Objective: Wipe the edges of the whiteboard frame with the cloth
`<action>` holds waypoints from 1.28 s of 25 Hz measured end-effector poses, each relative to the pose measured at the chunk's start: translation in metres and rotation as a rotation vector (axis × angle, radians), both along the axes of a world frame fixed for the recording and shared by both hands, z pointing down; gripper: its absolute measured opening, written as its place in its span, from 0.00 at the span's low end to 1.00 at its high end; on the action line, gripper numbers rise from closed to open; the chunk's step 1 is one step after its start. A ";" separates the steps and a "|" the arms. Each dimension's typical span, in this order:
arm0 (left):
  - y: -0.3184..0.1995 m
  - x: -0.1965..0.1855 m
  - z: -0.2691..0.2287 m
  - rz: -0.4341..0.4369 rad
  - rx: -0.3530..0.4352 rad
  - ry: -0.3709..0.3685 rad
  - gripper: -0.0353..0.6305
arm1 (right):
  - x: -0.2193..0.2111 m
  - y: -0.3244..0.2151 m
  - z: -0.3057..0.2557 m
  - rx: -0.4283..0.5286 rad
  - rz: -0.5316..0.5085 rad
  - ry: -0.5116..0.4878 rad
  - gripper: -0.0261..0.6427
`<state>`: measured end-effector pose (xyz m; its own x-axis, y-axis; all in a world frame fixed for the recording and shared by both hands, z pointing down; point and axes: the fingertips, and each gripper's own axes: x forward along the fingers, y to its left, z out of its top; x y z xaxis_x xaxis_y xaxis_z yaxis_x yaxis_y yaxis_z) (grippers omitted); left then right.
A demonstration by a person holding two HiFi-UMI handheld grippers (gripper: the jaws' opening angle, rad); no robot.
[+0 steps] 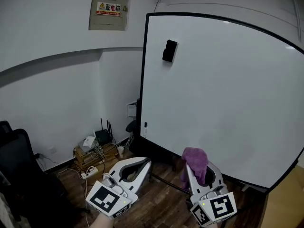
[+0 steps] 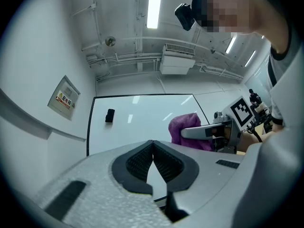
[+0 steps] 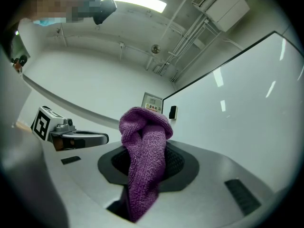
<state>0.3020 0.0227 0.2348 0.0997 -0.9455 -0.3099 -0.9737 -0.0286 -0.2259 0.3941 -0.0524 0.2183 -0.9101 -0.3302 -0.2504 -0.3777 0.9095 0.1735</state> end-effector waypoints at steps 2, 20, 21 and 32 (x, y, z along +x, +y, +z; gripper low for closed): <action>-0.008 -0.008 0.001 -0.007 0.004 -0.001 0.08 | -0.007 -0.008 0.003 -0.003 -0.004 0.005 0.20; -0.079 -0.129 0.008 0.067 -0.010 -0.011 0.08 | -0.131 -0.070 0.019 -0.028 0.062 0.012 0.20; -0.081 -0.140 0.008 0.072 -0.011 -0.011 0.08 | -0.142 -0.071 0.019 -0.031 0.065 0.011 0.20; -0.101 -0.249 0.009 0.133 -0.022 0.007 0.08 | -0.247 -0.088 0.017 -0.053 0.115 -0.008 0.20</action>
<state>0.0527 -0.0788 0.2434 0.2230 -0.9307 -0.2899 -0.9624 -0.1630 -0.2173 0.1466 -0.1407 0.2354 -0.8635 -0.4451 -0.2371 -0.4812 0.8679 0.1232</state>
